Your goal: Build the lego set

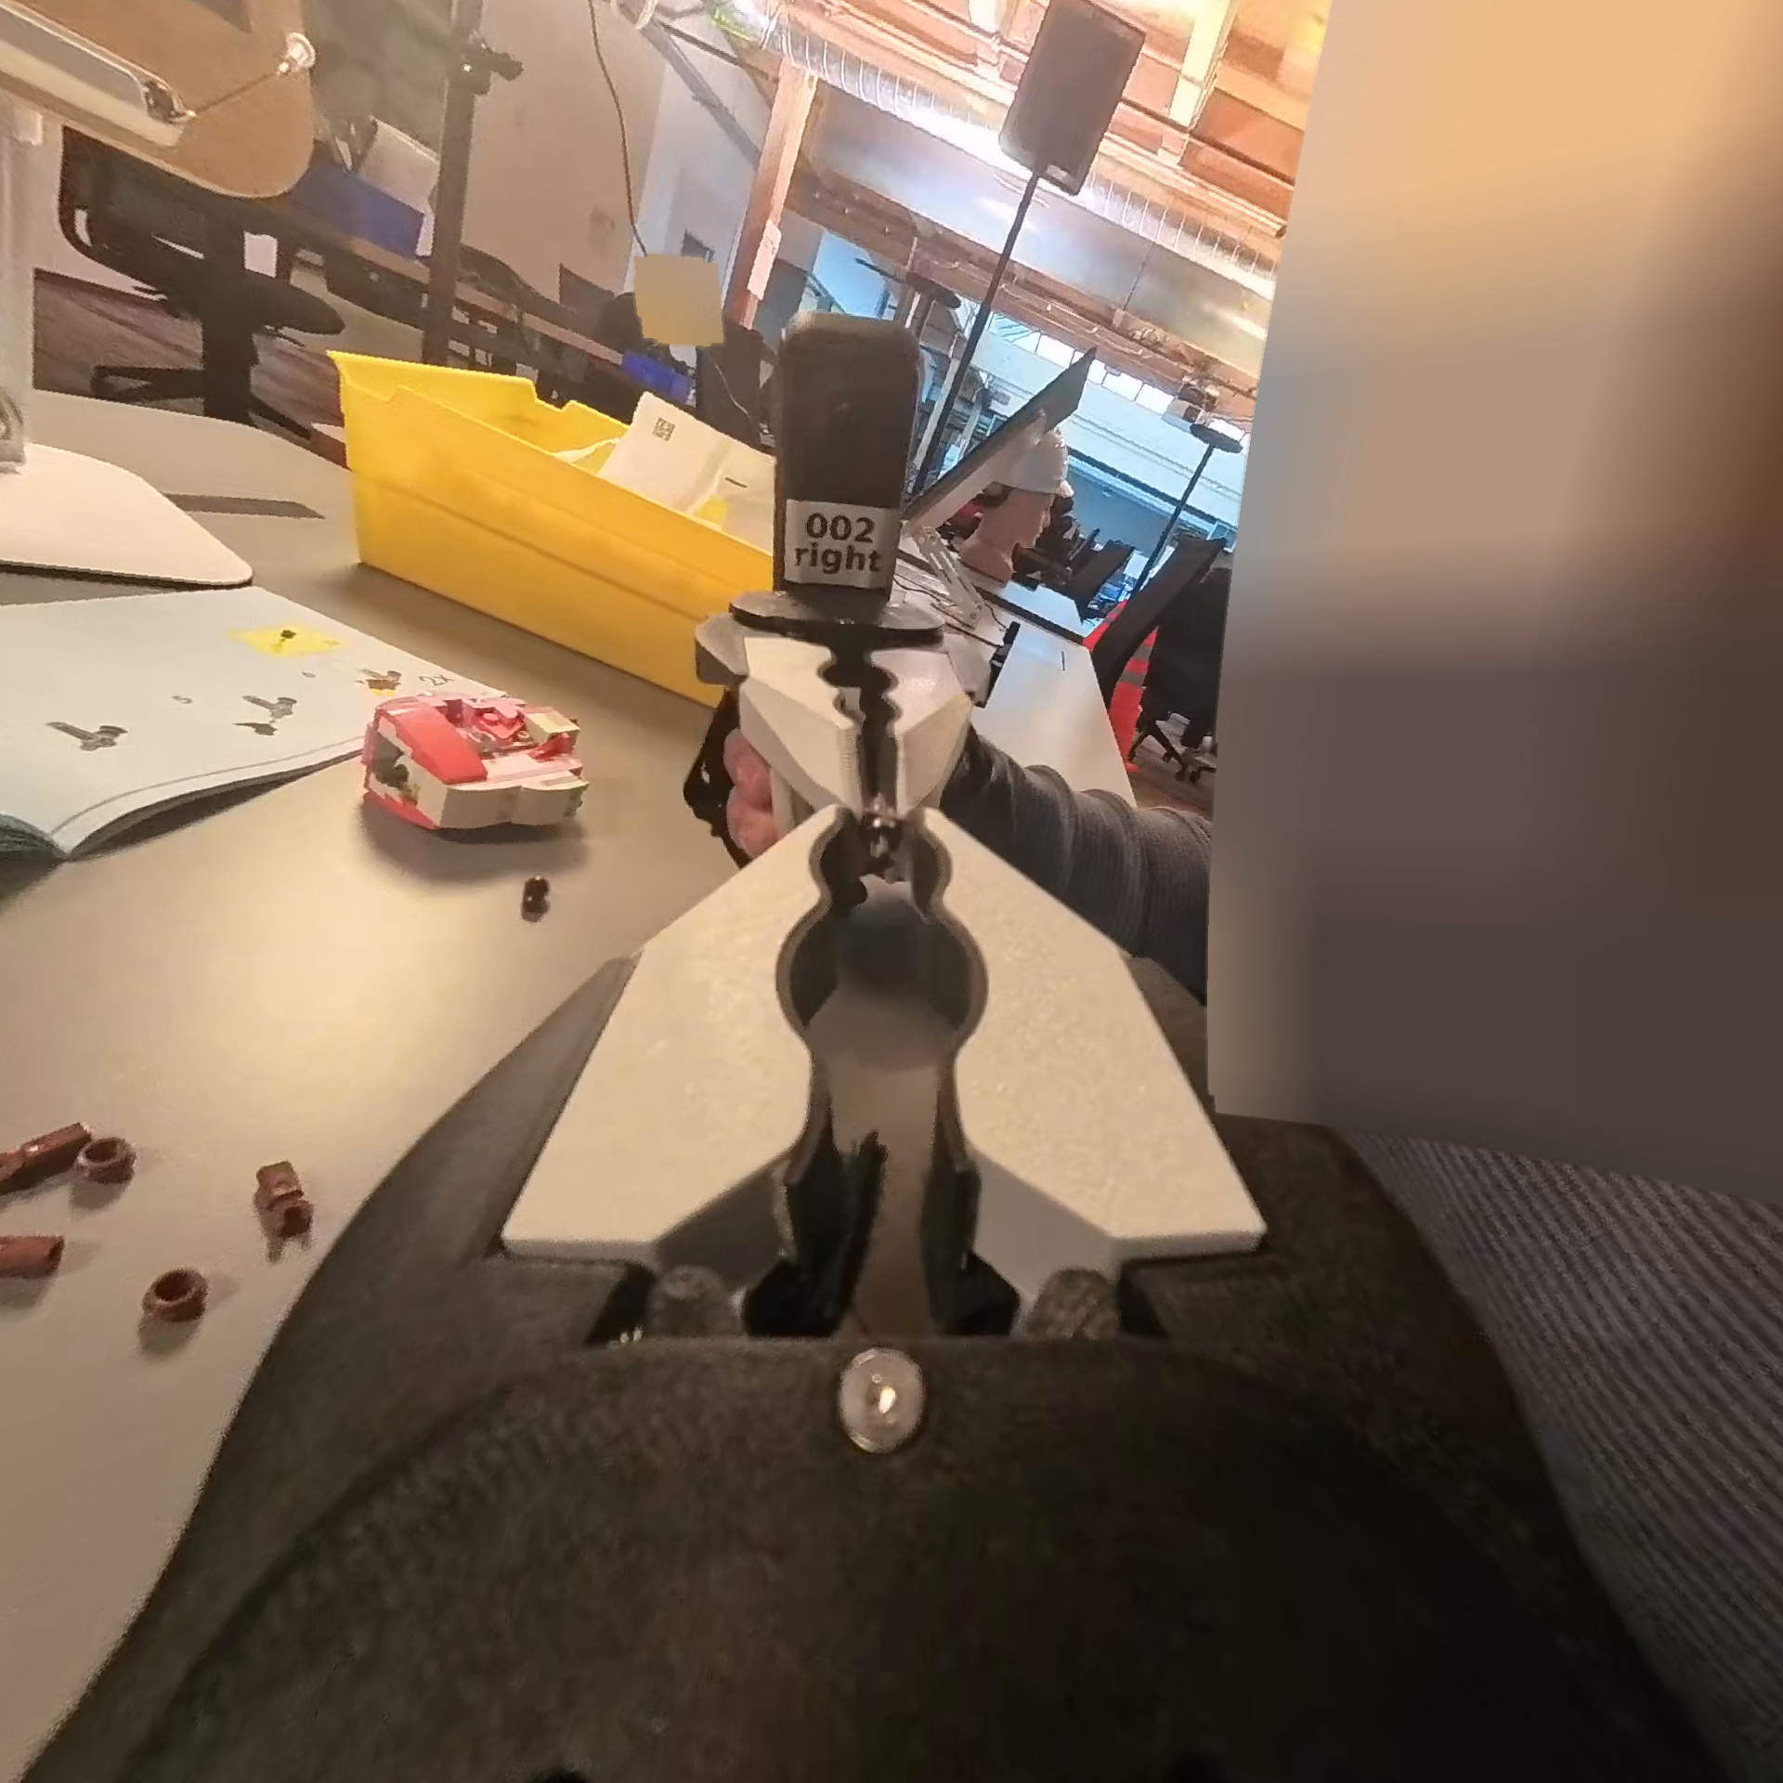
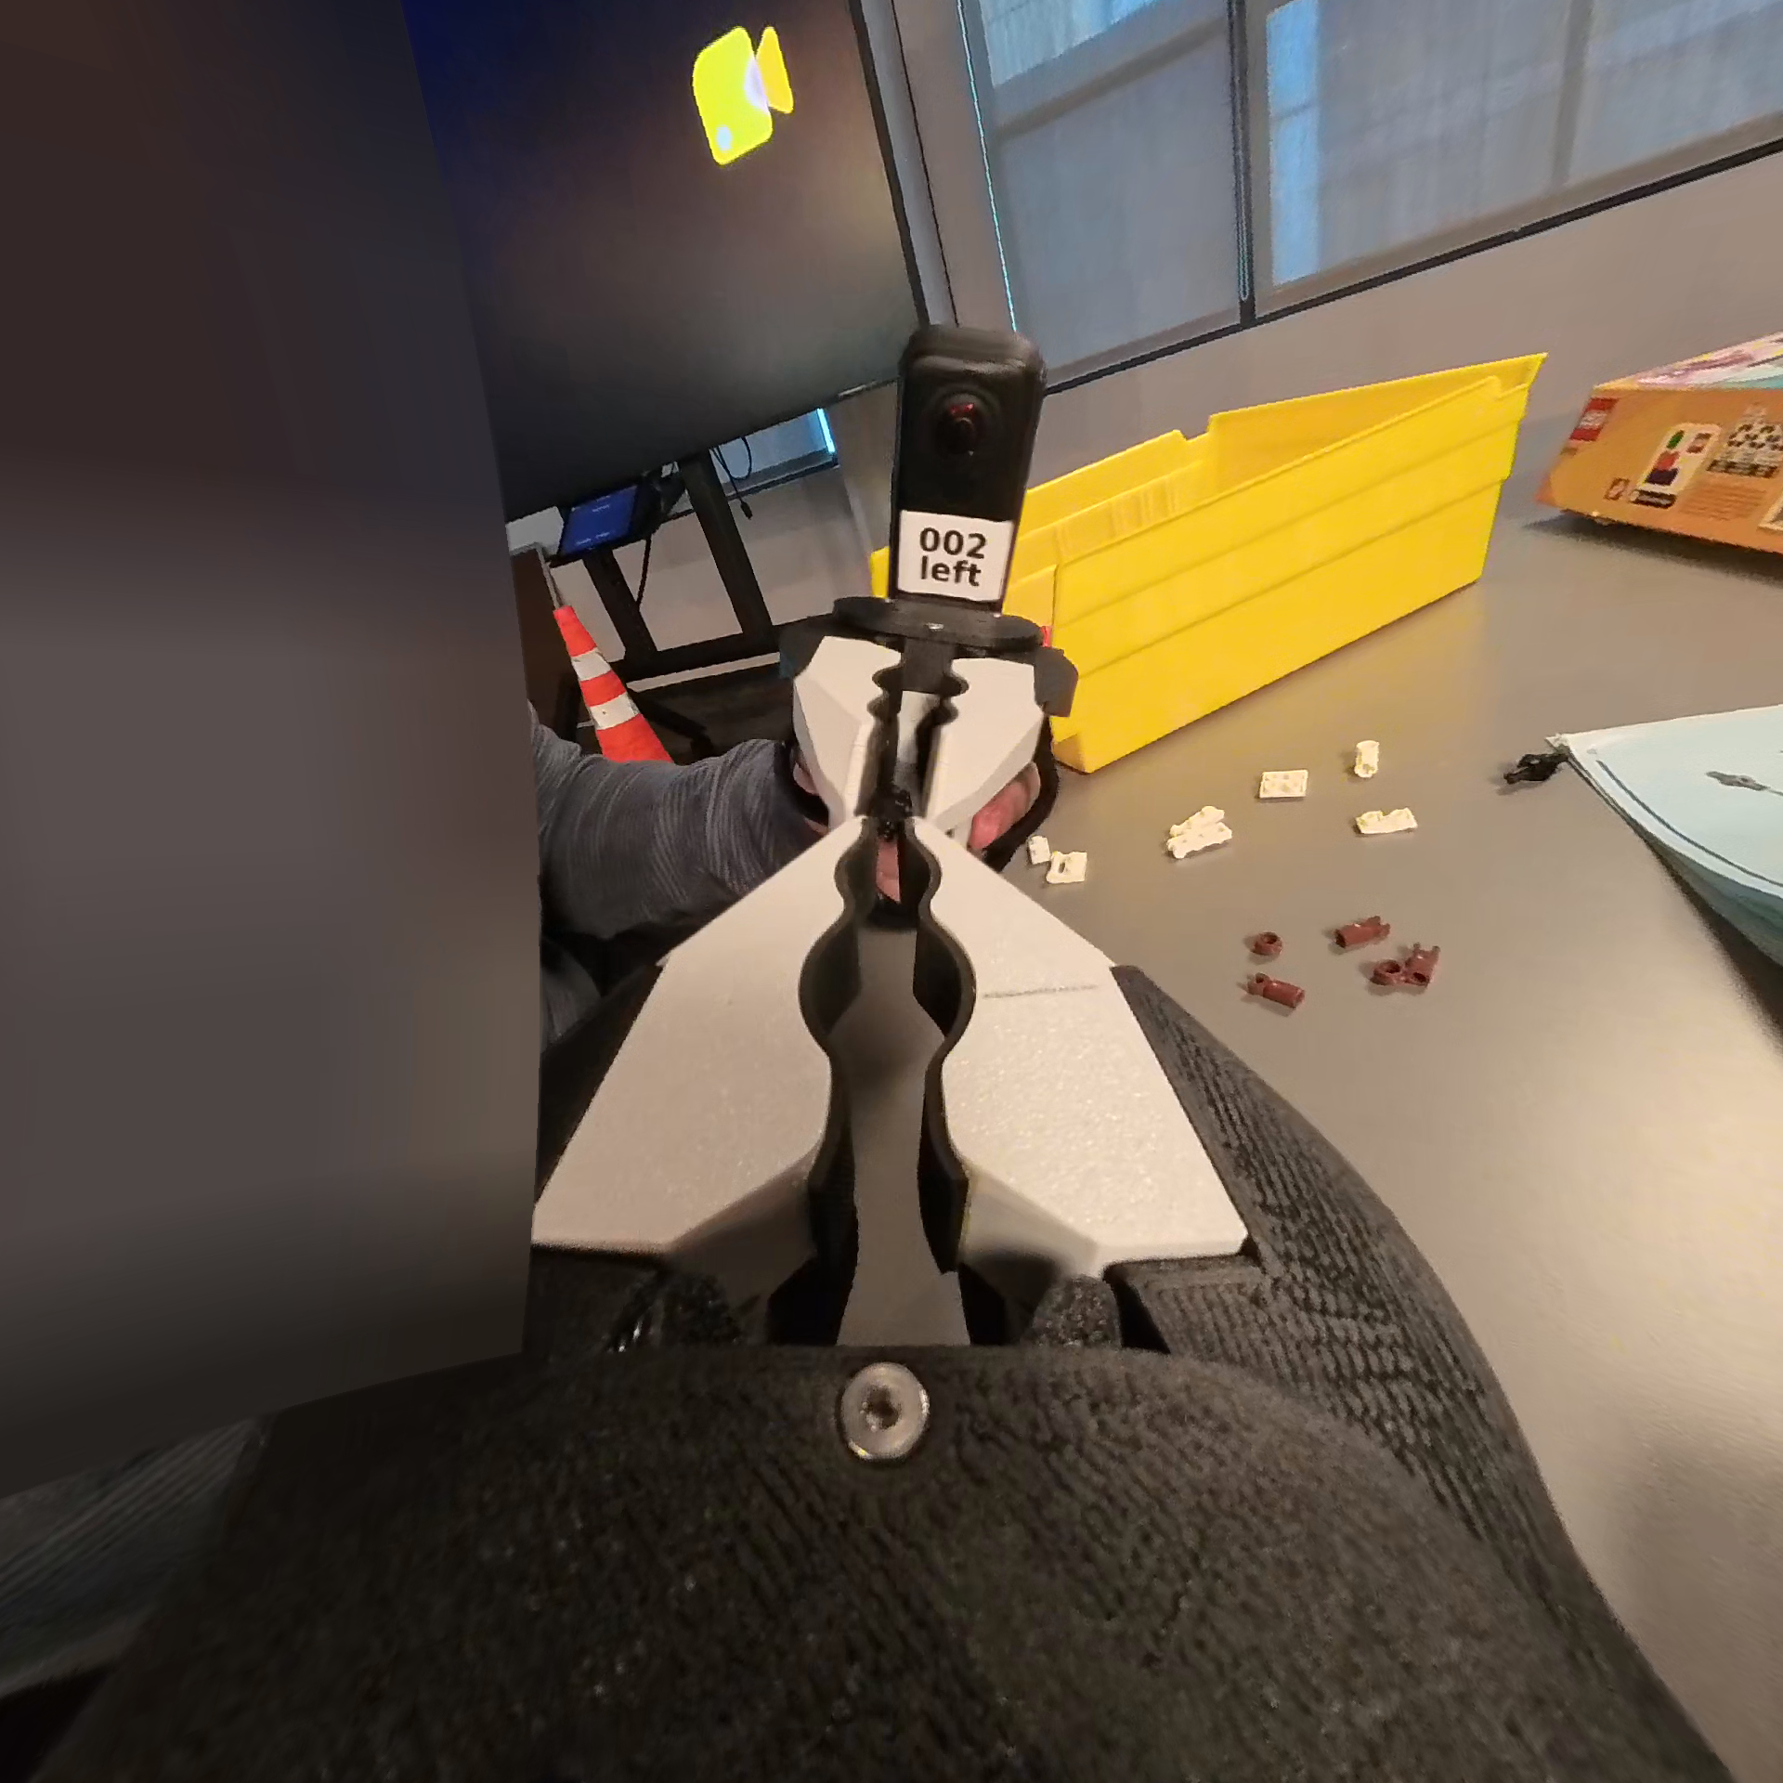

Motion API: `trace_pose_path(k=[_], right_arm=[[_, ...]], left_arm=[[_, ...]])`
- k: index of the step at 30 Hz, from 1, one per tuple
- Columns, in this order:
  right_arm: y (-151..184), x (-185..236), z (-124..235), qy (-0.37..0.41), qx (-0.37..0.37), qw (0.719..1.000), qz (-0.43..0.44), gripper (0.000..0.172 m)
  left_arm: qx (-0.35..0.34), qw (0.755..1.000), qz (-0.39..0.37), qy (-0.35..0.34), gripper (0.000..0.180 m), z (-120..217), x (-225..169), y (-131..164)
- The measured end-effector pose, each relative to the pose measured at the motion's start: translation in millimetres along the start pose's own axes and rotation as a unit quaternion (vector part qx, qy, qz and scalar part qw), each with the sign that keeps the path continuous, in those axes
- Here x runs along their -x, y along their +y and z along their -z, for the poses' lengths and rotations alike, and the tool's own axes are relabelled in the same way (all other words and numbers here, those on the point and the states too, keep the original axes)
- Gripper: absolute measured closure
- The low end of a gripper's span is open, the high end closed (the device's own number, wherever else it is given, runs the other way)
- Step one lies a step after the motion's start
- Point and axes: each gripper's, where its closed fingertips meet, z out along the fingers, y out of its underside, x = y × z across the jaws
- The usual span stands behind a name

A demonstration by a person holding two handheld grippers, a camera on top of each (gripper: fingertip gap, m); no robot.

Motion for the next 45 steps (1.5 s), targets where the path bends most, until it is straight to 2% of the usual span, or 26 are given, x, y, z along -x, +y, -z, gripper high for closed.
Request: trace_pose_path(k=[5,7,9,12,15,17,21,25,27,32,37,43,45], right_arm=[[1,-4,0,0.014,0.003,1.0,0.002,0.17],[0,-14,2,0.044,0.002,0.999,0.002,0.168],[3,-38,14,0.124,0.017,0.992,0.007,0.159],[22,-70,40,0.237,0.098,0.966,0.012,0.158],[47,-84,59,0.308,0.211,0.927,0.047,0.161],[55,-82,63,0.313,0.249,0.915,0.052,0.16],[50,-80,76,0.337,0.265,0.902,0.047,0.154],[60,-83,94,0.358,0.291,0.887,0.032,0.151],[61,-83,94,0.351,0.294,0.888,0.049,0.151],[72,-83,85,0.339,0.342,0.87,0.109,0.152],[78,-86,81,0.346,0.363,0.86,0.097,0.155],[80,-91,80,0.359,0.347,0.865,0.052,0.166],[74,-93,75,0.358,0.318,0.877,0.039,0.166]], left_arm=[[0.004,1.0,0.008,-0.014,0.173,1,5,0],[0.009,0.998,-0.023,-0.053,0.174,4,13,-1],[0.011,0.992,-0.055,-0.117,0.174,12,28,-3],[0.014,0.978,-0.083,-0.19,0.174,26,45,-6],[0.024,0.973,-0.082,-0.216,0.174,30,53,-4],[0.028,0.97,-0.088,-0.223,0.174,32,55,-3],[0.025,0.969,-0.091,-0.228,0.174,34,55,-5],[0.022,0.972,-0.082,-0.219,0.174,33,54,-5],[0.026,0.973,-0.08,-0.216,0.173,31,53,-3],[0.037,0.975,-0.08,-0.205,0.174,27,50,1],[0.047,0.976,-0.078,-0.198,0.174,23,49,4],[0.052,0.976,-0.076,-0.199,0.174,22,49,6],[0.046,0.976,-0.07,-0.2,0.174,23,50,5]])
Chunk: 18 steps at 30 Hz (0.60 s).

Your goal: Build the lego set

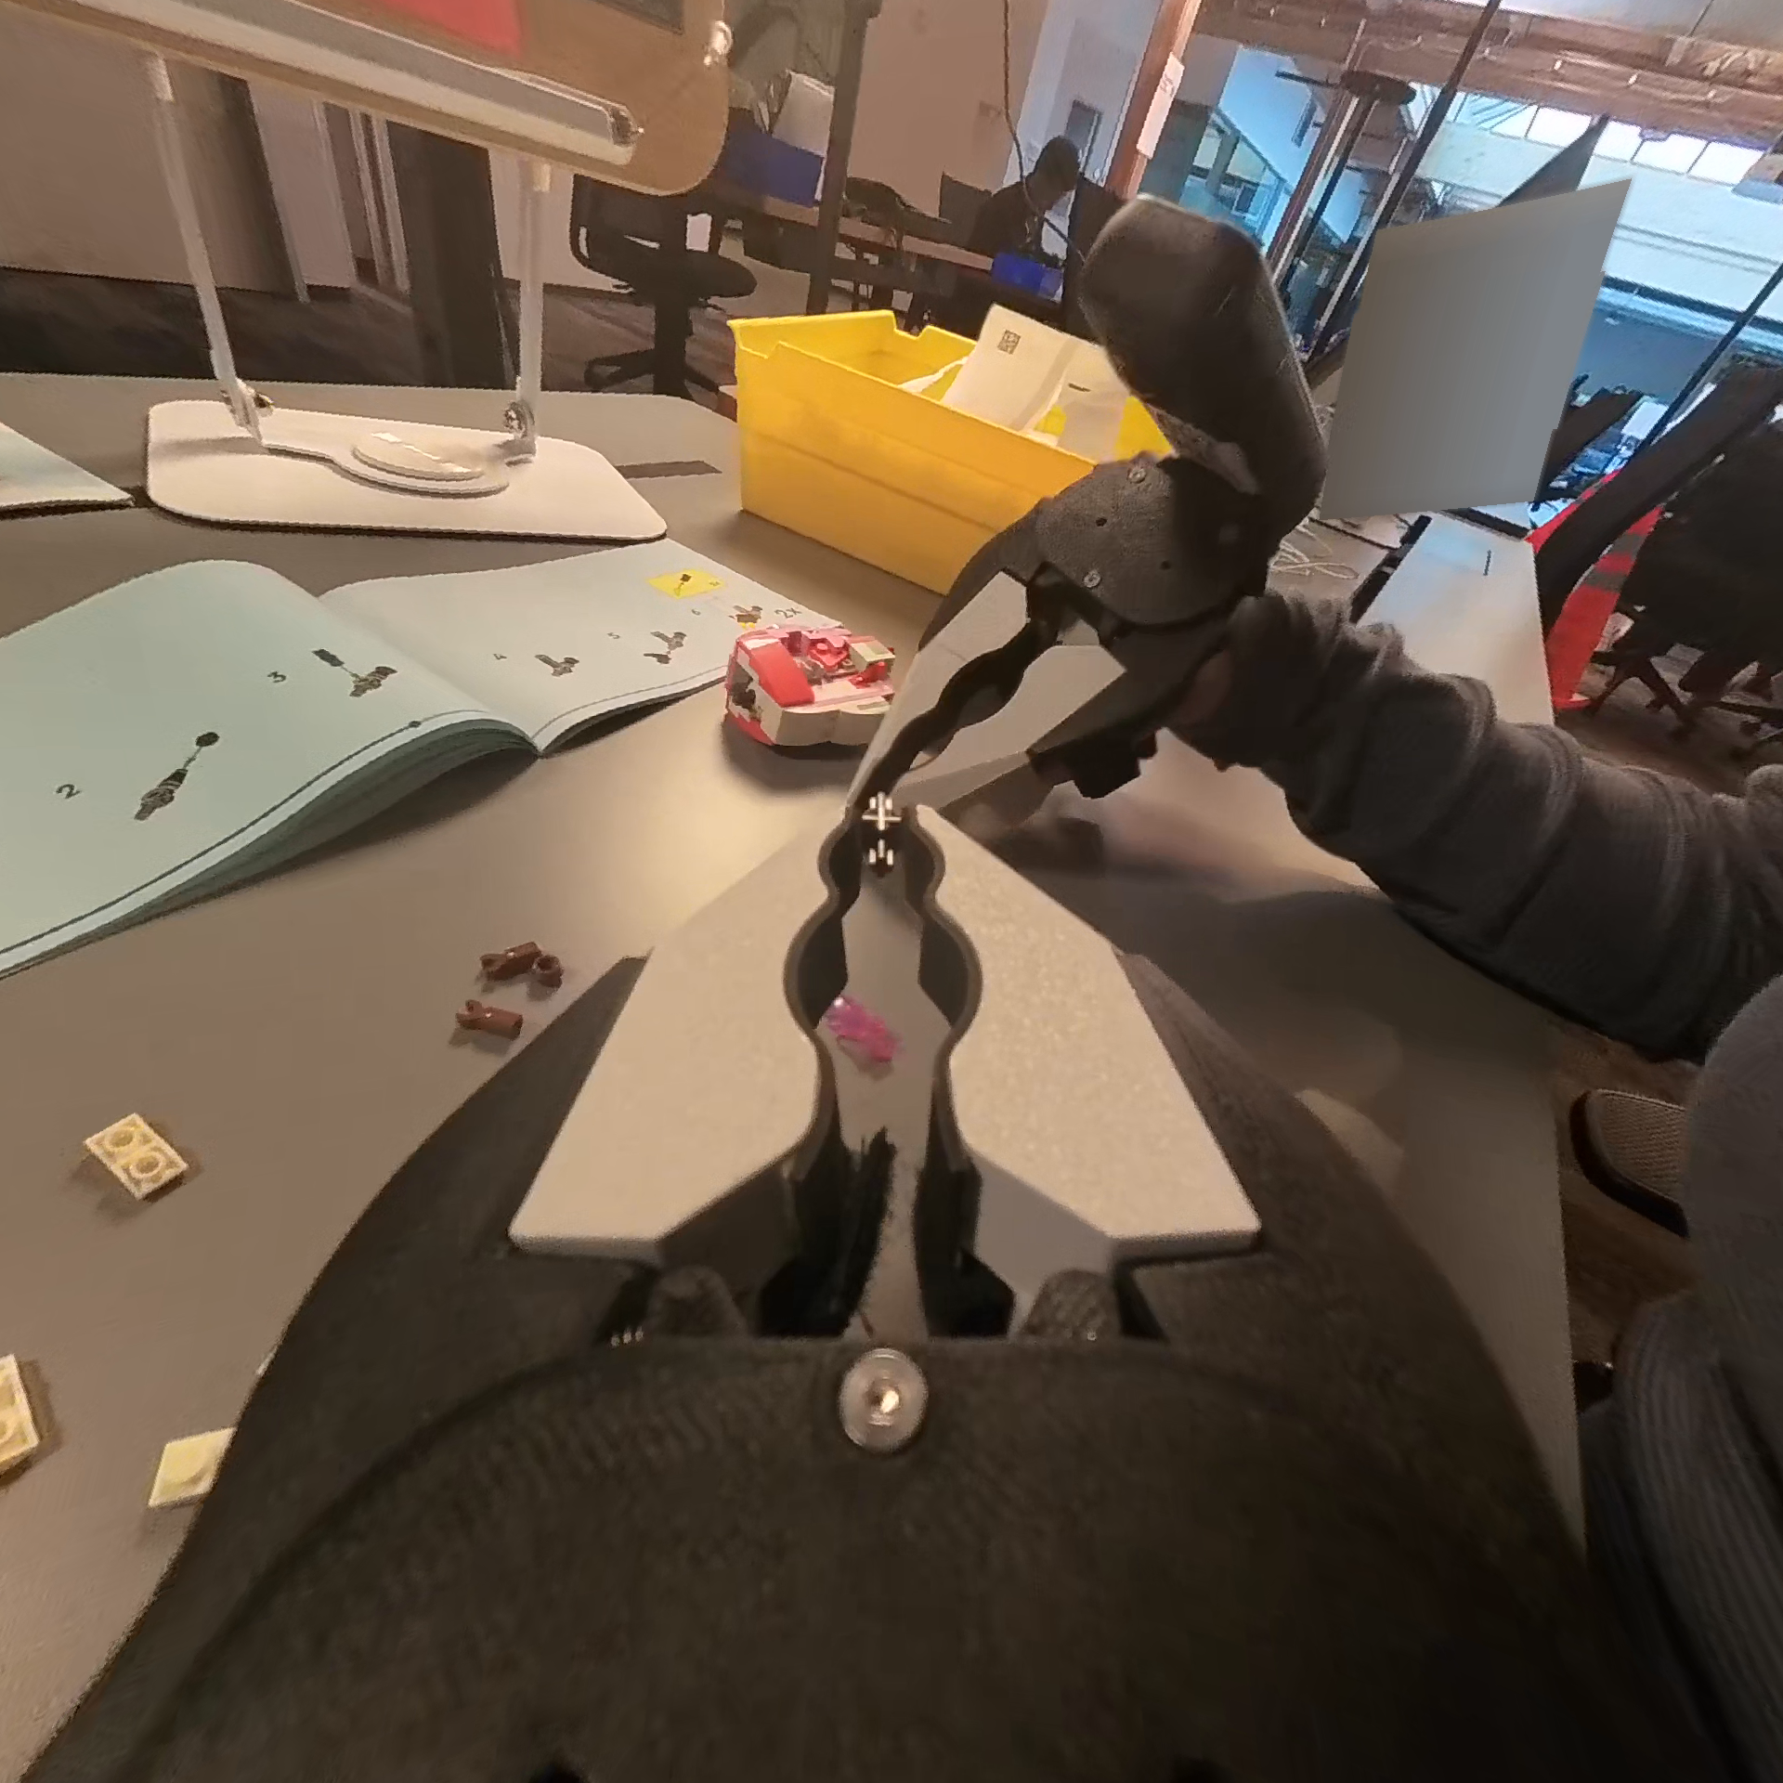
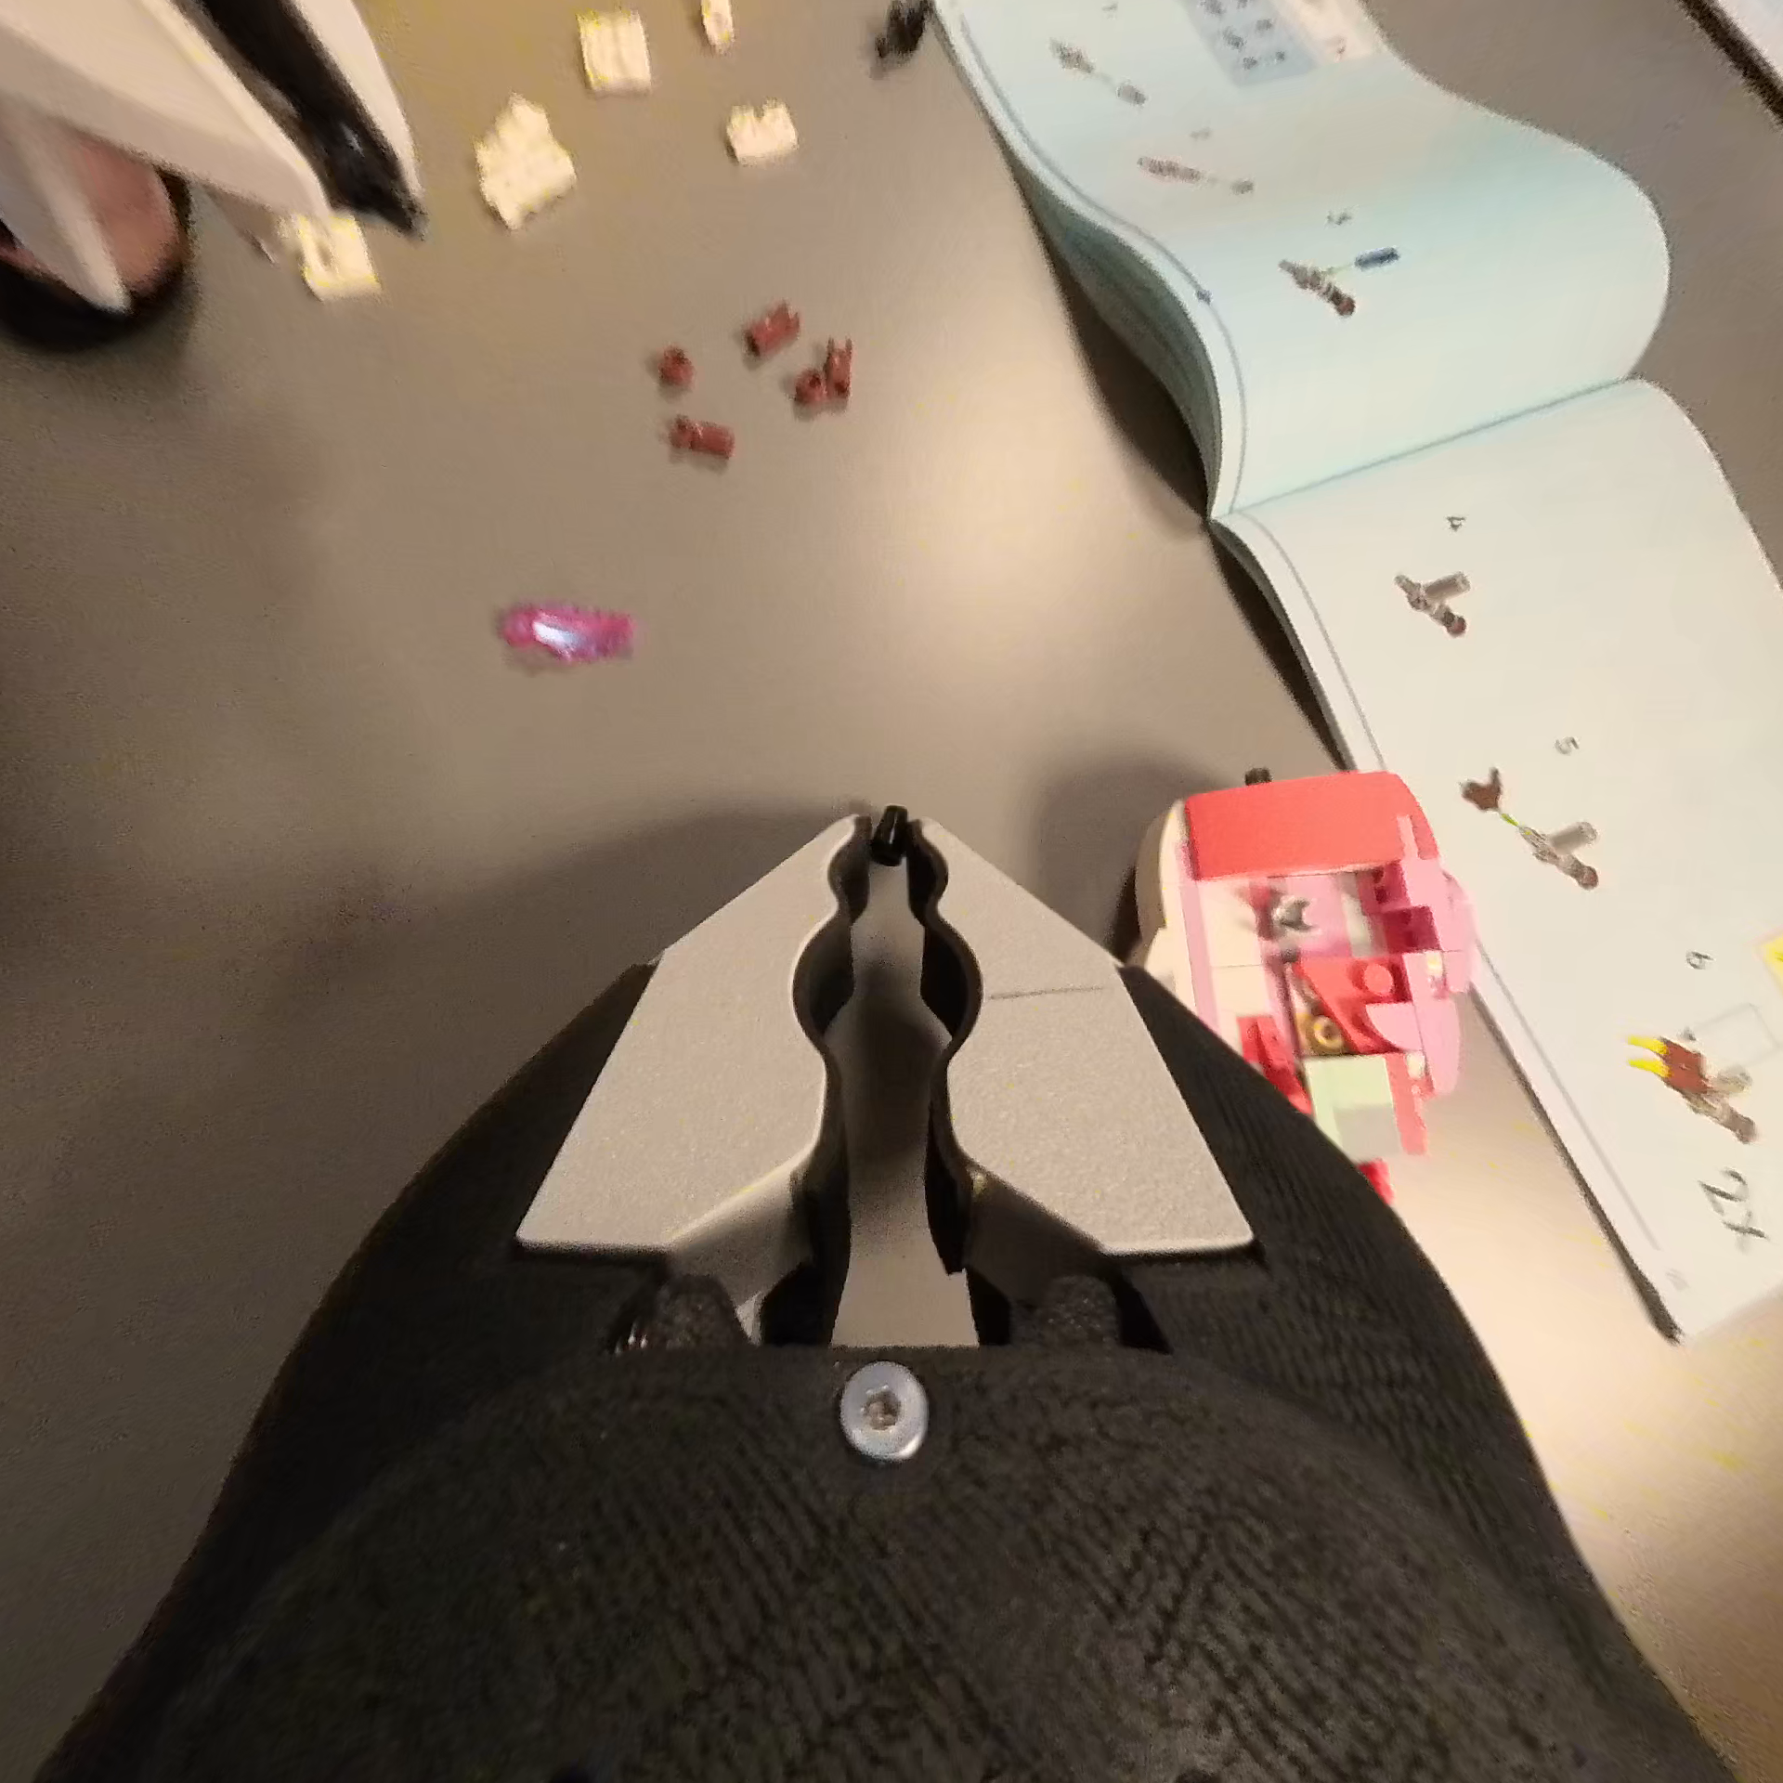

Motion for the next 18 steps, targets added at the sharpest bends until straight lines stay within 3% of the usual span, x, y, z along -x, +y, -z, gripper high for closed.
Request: trace_pose_path(k=[2,6,11,18], right_arm=[[-11,6,-1,-0.026,-0.034,0.999,-0.025,0.166],[-22,14,-9,-0.021,-0.062,0.998,0.009,0.166],[-84,45,11,-0.093,-0.264,0.96,-0.006,0.166],[-102,64,21,-0.151,-0.33,0.932,-0.025,0.166]], left_arm=[[-0.004,1.0,0.007,-0.008,0.174,1,4,-1],[0.008,1.0,0.011,-0.023,0.174,1,9,3],[0.023,0.999,-0.011,-0.027,0.173,-2,6,6],[0.027,0.999,-0.042,-0.008,0.173,-6,-5,8]])
